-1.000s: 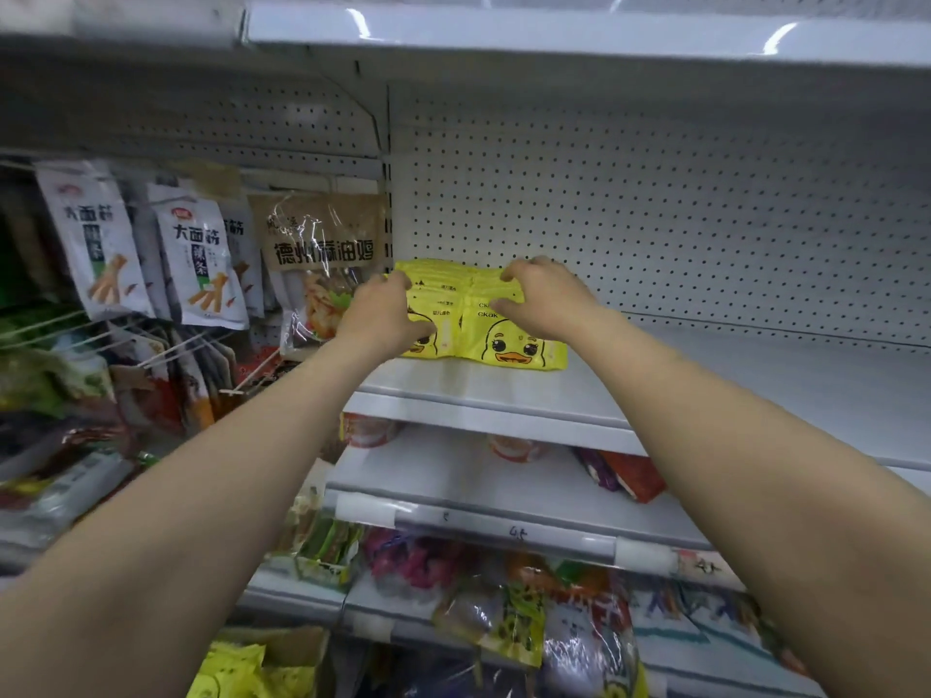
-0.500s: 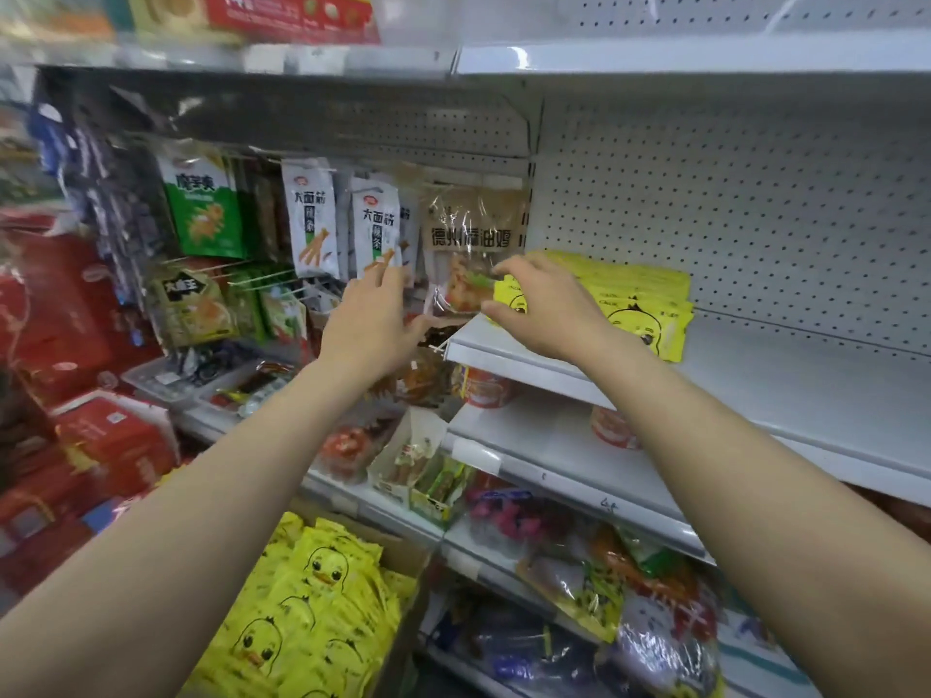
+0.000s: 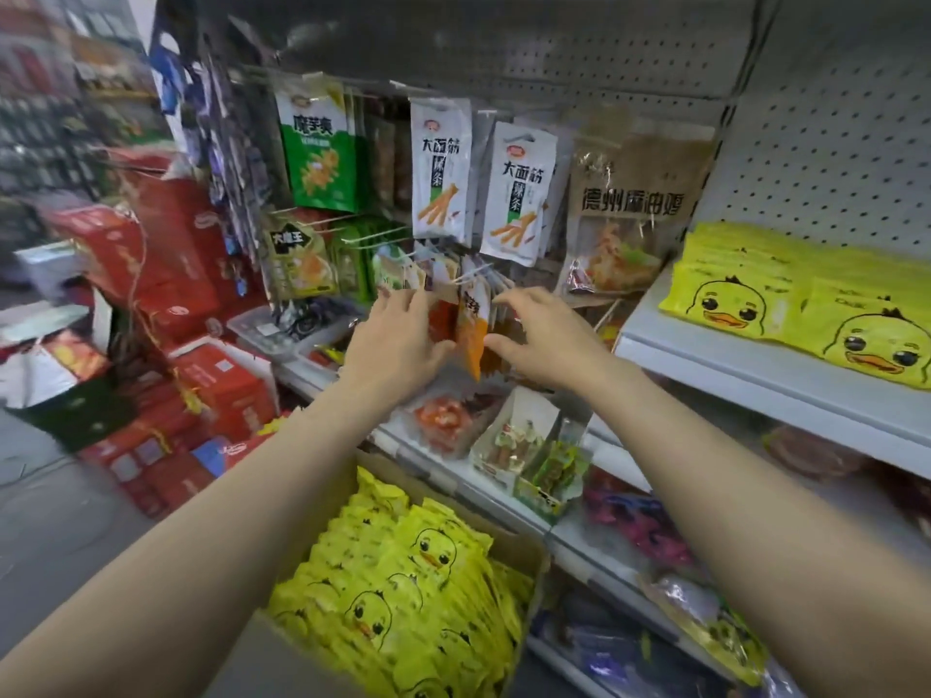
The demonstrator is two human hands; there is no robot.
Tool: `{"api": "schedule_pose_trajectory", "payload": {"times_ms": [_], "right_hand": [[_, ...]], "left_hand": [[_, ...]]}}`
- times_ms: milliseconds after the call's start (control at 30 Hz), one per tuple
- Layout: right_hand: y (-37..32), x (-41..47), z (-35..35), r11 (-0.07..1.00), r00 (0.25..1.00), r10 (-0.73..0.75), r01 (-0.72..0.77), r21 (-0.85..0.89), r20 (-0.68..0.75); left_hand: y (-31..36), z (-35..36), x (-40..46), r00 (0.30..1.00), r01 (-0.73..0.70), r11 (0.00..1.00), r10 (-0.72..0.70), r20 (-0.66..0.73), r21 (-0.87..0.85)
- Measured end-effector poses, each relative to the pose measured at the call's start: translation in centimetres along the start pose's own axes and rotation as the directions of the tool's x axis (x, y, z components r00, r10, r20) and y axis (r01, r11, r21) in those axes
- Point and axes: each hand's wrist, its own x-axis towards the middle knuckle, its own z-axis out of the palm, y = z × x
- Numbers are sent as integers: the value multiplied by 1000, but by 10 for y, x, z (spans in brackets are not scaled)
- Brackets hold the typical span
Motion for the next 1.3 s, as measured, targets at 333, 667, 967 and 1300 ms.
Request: {"api": "schedule_pose_trajectory", "payload": {"times_ms": [333,667,967,1300], "right_hand": [[0,50,175,983,935,168,-181,12,312],[31,-38,345,937,625,250,-349,-22,739],[21,-139,453,777,70,210,-618,-123,975],[5,-198,494,659,297,424,-749,-67,856]], "left_hand": [[-110,135,-9,927,96,993,-61,371,-76],[-148,284,-131,552,262,962,-83,830,-78],[-185,347,-227,256,429,903,-79,963,-40],[-201,383,-233,537,426,897,-146,831,-118]]}}
